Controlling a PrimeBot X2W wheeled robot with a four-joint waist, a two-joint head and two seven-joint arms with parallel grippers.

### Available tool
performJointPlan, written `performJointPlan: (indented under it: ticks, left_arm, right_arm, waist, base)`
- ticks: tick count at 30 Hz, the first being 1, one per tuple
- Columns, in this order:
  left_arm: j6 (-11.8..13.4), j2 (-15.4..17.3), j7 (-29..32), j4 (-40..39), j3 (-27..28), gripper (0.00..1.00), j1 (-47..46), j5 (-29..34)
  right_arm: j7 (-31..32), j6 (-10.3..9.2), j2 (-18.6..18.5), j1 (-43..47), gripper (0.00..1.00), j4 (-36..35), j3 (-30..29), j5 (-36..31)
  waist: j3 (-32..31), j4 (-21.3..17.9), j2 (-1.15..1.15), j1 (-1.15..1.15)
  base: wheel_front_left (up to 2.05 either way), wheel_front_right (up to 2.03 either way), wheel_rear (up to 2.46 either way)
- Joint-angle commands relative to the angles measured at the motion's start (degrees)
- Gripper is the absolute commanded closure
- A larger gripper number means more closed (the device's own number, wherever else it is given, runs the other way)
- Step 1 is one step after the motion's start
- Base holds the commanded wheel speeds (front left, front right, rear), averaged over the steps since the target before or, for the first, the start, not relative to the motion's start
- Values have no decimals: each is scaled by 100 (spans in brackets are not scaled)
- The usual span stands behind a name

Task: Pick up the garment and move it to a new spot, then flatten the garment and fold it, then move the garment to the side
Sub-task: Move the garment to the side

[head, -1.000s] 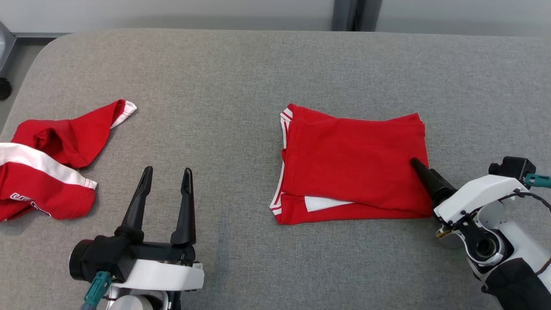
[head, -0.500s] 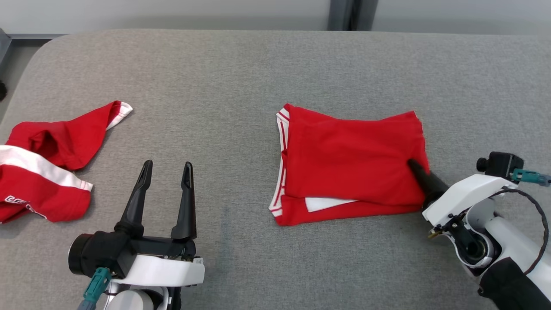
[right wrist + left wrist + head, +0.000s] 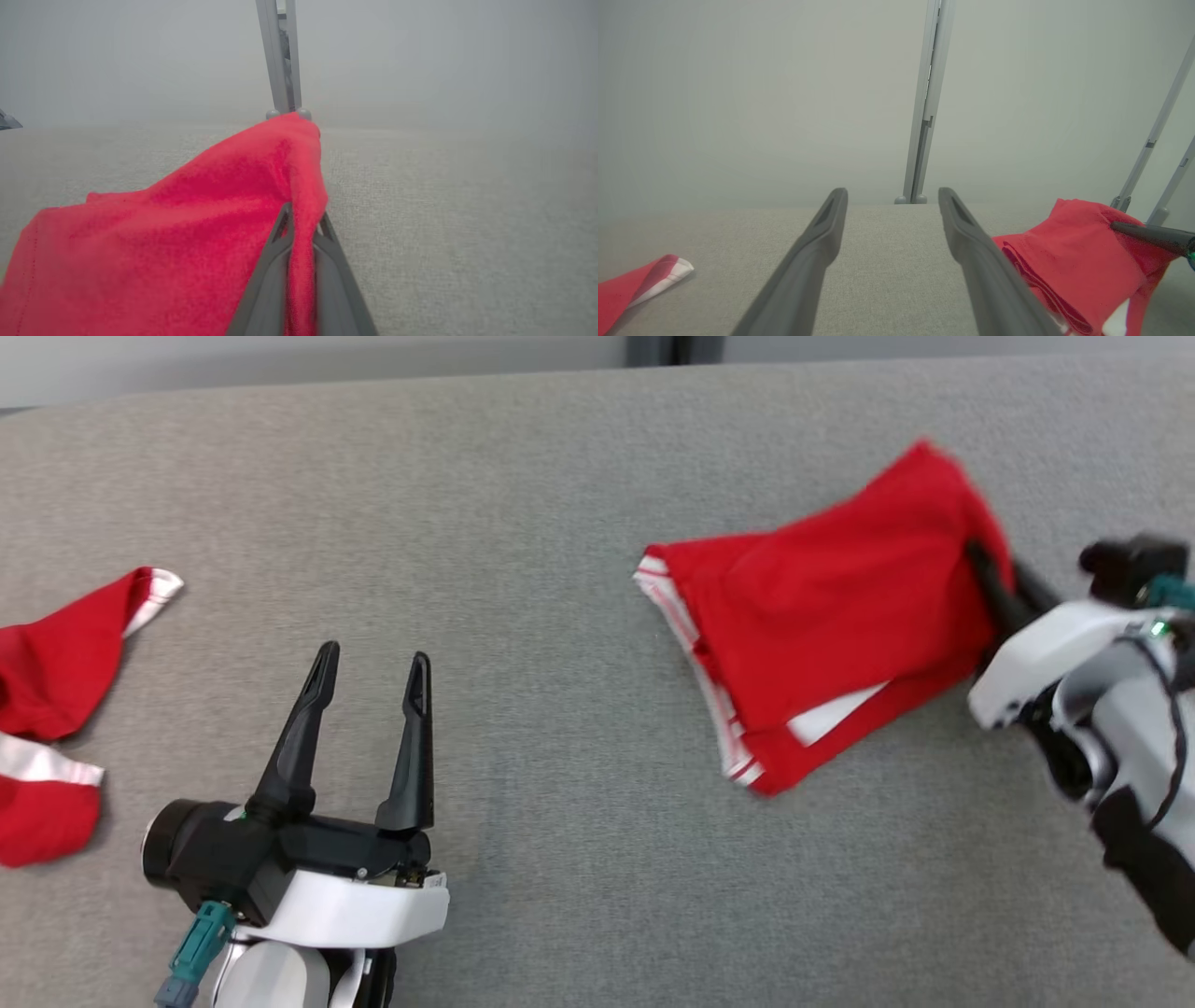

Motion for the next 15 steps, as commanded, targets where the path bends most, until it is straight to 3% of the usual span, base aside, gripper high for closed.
performJointPlan:
  ticks: [1,10,15]
  left_arm:
    - [-59,21,-10,-55,0,0,-132,98]
    - [-275,46,-10,-194,-47,0,-406,431]
    - [-362,148,-9,-272,-93,0,-536,554]
  right_arm:
    - [-40,0,-16,-84,100,35,-266,-343]
    - [-44,-1,373,55,100,-152,-2181,-1804]
    - [-44,0,669,49,100,-259,-2813,-2442]
  waist:
    - [194,-224,0,0]
    - [607,-878,0,0]
    - [820,-1259,0,0]
  base:
    - [0,0,0]
    - [0,0,0]
    - [0,0,0]
